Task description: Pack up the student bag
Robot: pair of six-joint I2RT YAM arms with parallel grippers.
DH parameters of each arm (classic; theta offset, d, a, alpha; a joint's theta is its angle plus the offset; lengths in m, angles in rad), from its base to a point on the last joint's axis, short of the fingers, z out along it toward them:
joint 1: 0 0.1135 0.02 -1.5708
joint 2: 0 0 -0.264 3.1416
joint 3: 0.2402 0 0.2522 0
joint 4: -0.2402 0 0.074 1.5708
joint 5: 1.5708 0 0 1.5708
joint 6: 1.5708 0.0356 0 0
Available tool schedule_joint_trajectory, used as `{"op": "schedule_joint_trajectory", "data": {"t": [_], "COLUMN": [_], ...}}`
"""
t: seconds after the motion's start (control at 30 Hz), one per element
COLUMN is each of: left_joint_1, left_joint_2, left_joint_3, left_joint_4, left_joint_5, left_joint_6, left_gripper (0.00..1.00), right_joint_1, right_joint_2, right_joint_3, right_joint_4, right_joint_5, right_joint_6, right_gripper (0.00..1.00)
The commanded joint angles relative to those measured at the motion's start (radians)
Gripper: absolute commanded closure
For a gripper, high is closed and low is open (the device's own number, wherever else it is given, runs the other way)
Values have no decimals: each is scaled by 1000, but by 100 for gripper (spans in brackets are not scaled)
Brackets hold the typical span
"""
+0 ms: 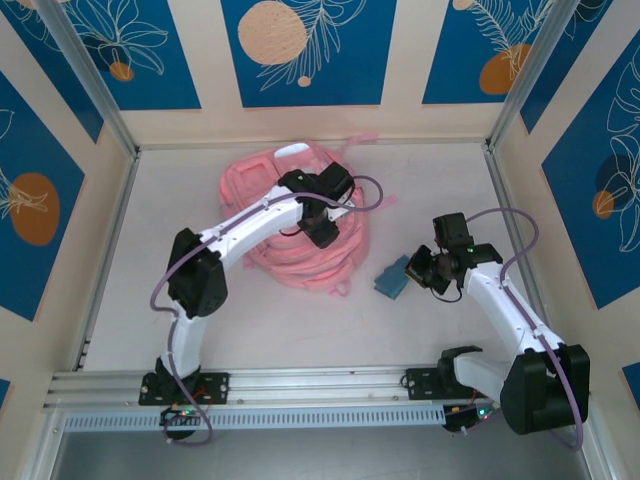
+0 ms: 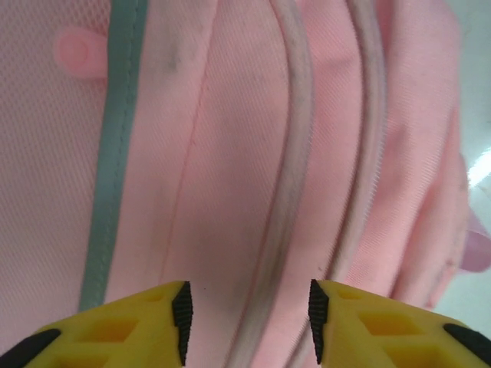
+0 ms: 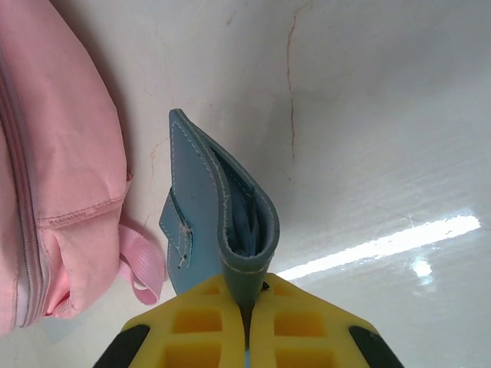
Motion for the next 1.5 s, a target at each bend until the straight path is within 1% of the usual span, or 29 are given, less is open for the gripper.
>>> {"op": "schedule_joint_trajectory", "data": {"t": [0.0, 0.13, 0.27, 0.37, 0.43, 0.5, 0.6, 0.73, 0.87, 1.03, 1.3, 1.4, 1.47], "left_joint_1": [-4, -3, -2, -2, -3, -1, 0, 4, 13, 22, 33, 39, 47], "left_joint_2": [58, 71, 37, -9, -43, -74, -102, -111, -112, -106, -95, -96, -96], "left_joint_3": [75, 112, 157, 166, 166, 164, 163, 173, 205, 230, 229, 229, 229], "left_joint_4": [-113, -118, -118, -92, -70, -42, 2, 46, 54, 55, 52, 52, 53], "left_joint_5": [-38, -60, -59, -85, -100, -92, -55, -36, 3, 77, 93, 102, 117], "left_joint_6": [29, 26, 24, 26, 23, 18, 0, -37, -75, -109, -148, -165, -177], "left_gripper": [63, 75, 83, 87, 88, 89, 91, 93, 93, 93, 94, 94, 95], "right_joint_1": [-8, -10, -10, -8, -1, 13, 57, 133, 193, 220, 251, 268, 277], "right_joint_2": [-24, -31, -38, -55, -67, -72, -57, 34, 173, 314, 428, 481, 517], "right_joint_3": [28, 37, 51, 57, 62, 66, 67, 103, 186, 264, 292, 297, 278], "right_joint_4": [-20, -26, -23, 4, 42, 101, 231, 410, 518, 592, 660, 734, 854], "right_joint_5": [-34, -38, -67, -119, -186, -255, -296, -297, -263, -272, -222, -227, -236], "right_joint_6": [-8, -11, -11, -10, -14, -2, 62, 160, 206, 237, 332, 394, 454], "right_gripper": [97, 97, 97, 97, 98, 97, 97, 97, 97, 97, 97, 95, 94]}}
